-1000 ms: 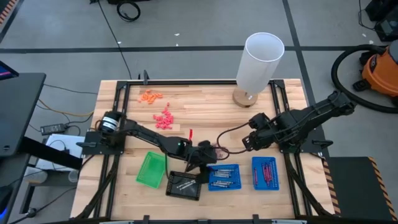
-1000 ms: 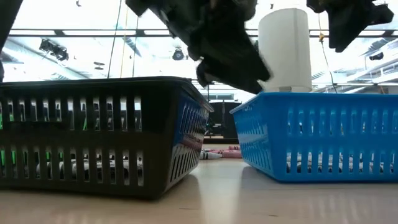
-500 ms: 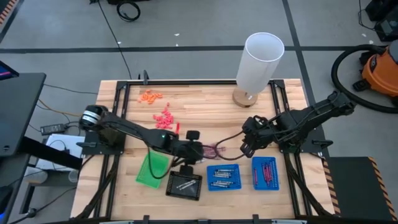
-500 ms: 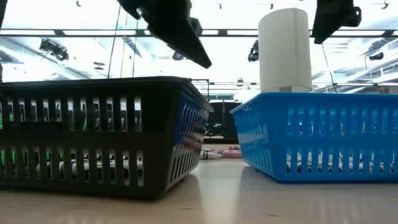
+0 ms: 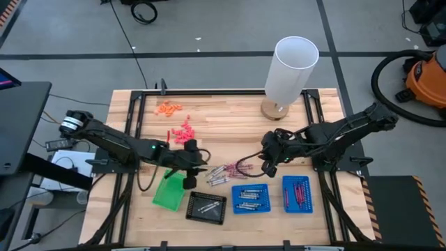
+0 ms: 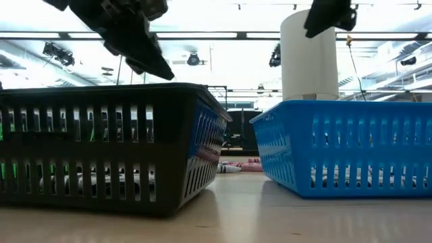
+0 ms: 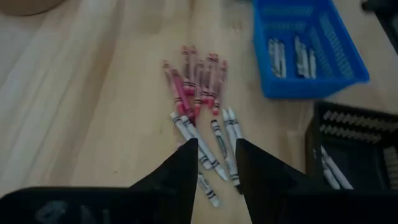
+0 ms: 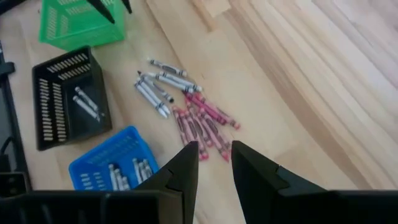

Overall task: Sort crayons
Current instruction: Put the pink crayon into the green basket

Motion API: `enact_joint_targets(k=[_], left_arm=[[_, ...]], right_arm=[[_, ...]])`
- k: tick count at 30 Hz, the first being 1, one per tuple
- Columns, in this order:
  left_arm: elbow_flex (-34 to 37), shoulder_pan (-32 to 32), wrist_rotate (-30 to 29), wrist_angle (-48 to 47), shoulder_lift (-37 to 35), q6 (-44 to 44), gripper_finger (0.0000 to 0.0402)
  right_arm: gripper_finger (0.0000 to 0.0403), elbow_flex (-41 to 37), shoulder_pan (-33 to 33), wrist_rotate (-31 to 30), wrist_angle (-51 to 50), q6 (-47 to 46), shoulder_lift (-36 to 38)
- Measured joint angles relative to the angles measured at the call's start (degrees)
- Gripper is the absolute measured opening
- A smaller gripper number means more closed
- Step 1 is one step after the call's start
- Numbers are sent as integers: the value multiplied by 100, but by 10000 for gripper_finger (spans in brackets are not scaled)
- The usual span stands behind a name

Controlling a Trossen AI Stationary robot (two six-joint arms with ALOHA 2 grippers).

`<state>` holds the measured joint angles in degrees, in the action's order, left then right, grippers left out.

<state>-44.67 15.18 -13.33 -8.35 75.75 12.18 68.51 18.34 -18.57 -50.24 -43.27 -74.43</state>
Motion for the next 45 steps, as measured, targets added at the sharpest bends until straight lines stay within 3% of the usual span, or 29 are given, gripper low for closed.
enact_joint_targets(k=[9,16,27,35,45], left_arm=[[303,-35,-350,97,-729,430,117],[309,13,-381,-58,-1006,348,117],[428,348,-379,119,-1002,173,117],[1325,472,-375,1301,-995,1410,117],[1380,236,-418,2154,-995,2340,117]], right_arm=[[104,-2,-230,419,1302,697,-990],[99,-2,-343,965,1986,695,-1447],[82,451,-349,409,2187,740,-1456],[82,479,-319,118,2473,243,-1456],[82,479,-126,173,2265,117,-1456]])
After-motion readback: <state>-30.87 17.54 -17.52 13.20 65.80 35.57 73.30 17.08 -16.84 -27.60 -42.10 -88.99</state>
